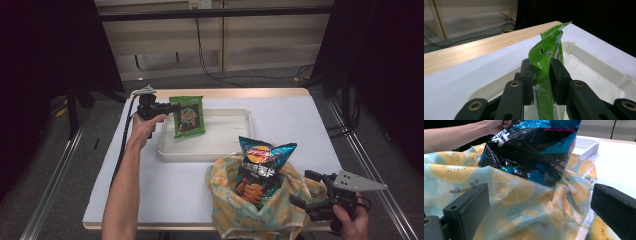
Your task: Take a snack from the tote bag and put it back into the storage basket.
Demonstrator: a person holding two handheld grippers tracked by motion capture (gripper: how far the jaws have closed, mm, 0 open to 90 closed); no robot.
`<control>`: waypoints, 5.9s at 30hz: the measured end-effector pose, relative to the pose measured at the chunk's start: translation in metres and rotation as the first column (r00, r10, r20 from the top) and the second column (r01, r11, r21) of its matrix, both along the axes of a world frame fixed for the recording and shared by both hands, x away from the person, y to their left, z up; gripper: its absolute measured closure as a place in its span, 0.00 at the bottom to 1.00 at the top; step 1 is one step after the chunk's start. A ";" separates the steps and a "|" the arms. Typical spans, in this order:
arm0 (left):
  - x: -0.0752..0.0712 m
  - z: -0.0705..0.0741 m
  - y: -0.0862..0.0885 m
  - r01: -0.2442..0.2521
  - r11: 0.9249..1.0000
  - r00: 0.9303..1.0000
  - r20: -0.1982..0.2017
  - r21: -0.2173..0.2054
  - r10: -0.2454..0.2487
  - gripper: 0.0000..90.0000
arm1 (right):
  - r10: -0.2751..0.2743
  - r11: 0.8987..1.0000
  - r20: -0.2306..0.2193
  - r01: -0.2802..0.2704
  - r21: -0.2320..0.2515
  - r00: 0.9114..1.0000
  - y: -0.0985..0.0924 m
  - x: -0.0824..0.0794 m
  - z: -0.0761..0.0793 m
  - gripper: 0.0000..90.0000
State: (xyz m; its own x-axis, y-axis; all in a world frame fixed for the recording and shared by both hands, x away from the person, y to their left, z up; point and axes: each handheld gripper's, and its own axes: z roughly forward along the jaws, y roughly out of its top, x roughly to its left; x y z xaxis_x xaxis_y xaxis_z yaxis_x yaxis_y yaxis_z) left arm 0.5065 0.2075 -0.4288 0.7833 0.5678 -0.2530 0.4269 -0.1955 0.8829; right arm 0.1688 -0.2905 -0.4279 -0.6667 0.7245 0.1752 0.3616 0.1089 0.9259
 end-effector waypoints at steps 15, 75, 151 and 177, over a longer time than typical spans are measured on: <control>0.010 -0.013 0.002 -0.070 0.997 0.997 -0.036 0.028 0.071 0.72 | 0.016 1.000 -0.001 -0.016 -0.001 1.000 0.003 0.000 0.000 0.02; -0.039 -0.028 -0.046 0.110 0.974 0.987 -0.137 0.197 -0.084 1.00 | 0.019 1.000 -0.006 -0.019 -0.001 1.000 0.000 0.001 0.000 0.02; -0.082 -0.004 -0.018 0.035 0.988 0.992 -0.123 0.151 -0.016 0.61 | 0.060 0.998 -0.026 -0.060 0.021 0.998 -0.002 0.011 0.008 0.02; -0.172 0.004 -0.037 0.103 0.992 0.995 -0.018 0.068 -0.102 0.13 | 0.042 0.997 -0.092 -0.036 0.070 0.995 0.010 0.061 0.036 0.02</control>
